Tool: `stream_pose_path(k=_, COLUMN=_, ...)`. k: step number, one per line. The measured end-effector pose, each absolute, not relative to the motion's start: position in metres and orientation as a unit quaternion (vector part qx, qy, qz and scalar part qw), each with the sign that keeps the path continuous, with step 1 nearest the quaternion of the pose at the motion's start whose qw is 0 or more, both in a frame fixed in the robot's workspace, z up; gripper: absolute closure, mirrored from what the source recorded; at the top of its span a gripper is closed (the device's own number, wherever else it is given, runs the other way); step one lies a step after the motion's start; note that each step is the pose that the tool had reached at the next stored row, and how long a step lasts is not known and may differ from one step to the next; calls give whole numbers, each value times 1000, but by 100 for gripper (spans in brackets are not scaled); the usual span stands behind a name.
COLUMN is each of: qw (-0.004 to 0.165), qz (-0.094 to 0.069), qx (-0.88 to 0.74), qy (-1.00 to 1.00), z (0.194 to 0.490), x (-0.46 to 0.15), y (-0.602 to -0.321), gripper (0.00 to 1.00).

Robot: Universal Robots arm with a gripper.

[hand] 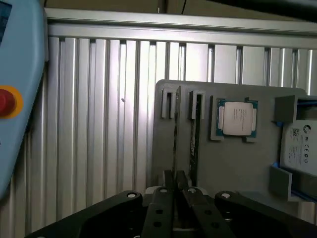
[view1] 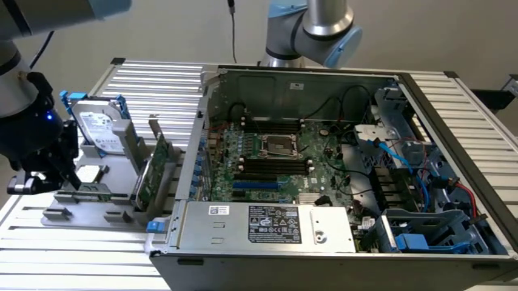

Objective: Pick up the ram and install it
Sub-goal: 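Pick up the ram and move it above insertion slot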

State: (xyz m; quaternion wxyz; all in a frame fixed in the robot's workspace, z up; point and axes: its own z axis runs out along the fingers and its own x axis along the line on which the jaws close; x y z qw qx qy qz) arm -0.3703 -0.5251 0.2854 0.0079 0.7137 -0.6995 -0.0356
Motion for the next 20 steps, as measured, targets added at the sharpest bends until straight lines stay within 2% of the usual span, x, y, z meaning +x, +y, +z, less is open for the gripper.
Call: stream_pose_path(k=20, qw=13, qz=-41, qx=714, qy=-699, z=376, x=-280, y=-525, gripper=86)
